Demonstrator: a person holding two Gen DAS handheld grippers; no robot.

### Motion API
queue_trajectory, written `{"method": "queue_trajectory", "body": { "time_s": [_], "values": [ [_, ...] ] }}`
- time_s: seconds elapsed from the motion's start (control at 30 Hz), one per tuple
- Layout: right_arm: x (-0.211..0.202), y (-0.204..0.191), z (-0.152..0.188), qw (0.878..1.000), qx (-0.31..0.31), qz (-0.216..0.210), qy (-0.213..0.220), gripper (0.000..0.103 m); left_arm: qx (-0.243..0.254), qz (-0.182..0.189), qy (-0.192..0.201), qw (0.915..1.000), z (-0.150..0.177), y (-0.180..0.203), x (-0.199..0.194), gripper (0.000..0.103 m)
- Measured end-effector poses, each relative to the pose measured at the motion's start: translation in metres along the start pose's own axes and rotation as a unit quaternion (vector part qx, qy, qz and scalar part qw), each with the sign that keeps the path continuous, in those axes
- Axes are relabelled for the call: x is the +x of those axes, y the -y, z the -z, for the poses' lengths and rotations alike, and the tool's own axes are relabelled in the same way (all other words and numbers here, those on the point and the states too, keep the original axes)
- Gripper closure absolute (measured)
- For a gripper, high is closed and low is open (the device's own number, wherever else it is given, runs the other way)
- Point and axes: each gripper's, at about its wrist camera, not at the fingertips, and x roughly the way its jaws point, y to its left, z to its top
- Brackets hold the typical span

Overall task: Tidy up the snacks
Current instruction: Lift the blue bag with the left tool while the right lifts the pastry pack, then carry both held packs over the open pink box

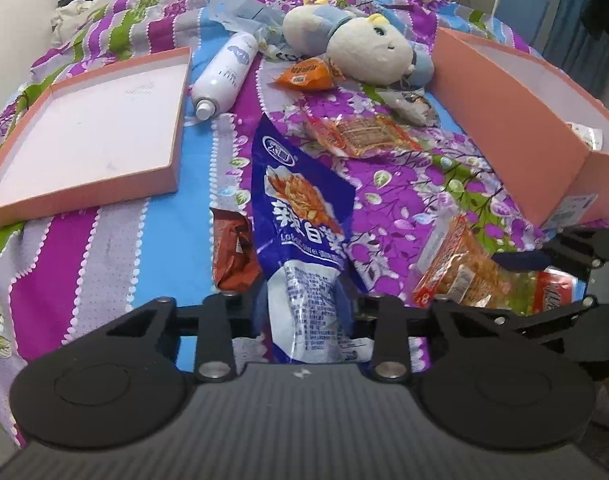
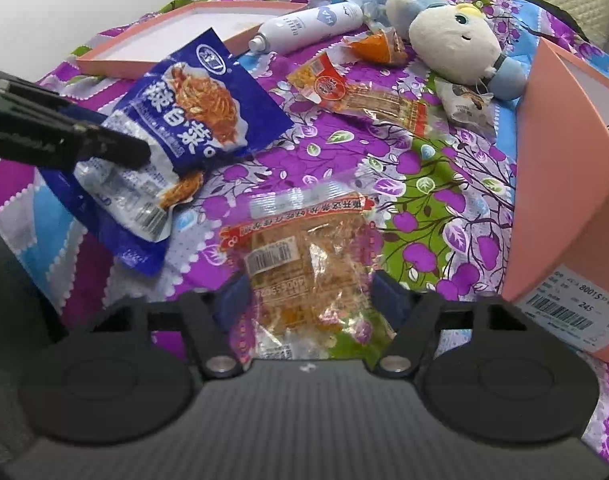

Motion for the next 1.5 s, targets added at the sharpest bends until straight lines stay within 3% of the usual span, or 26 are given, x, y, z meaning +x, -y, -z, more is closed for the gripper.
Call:
{"method": "queue_trajectory", "body": {
  "time_s": [0.13,0.17,0.33,0.73,0.8,1.1,1.5],
  "values": [
    [-0.006,0.0,-0.002,1.0,0.011,0.008,0.001,0.063,-0.009,0.015,-0.001,0.9998,-0.006,0.006,-0.004,0.081],
    [-0.009,0.001,-0.002,1.0,0.016,0.011,0.003,0.064,-0.012,0.02,0.001,0.9997,-0.008,0.008,-0.006,0.087],
    [-0.023,0.012,-0.003,0.998,0.055,0.03,0.019,0.072,-0.007,0.028,0.02,0.9994,-0.016,0.022,-0.019,0.089],
    [-0.077,0.025,-0.018,0.987,0.125,0.064,0.08,0.072,-0.023,0.045,0.052,0.9974,-0.04,0.041,-0.059,0.089],
    [-0.089,0.027,-0.02,0.984,0.137,0.067,0.091,0.072,-0.034,0.06,0.061,0.9958,-0.046,0.04,-0.07,0.089],
    [-0.156,0.031,-0.028,0.971,0.157,0.101,0.15,0.072,-0.032,0.067,0.098,0.9925,-0.069,0.056,-0.117,0.089],
    [-0.201,0.05,-0.01,0.955,0.18,0.147,0.184,0.072,-0.02,0.131,0.111,0.985,-0.083,0.1,-0.132,0.089]
  ]
}}
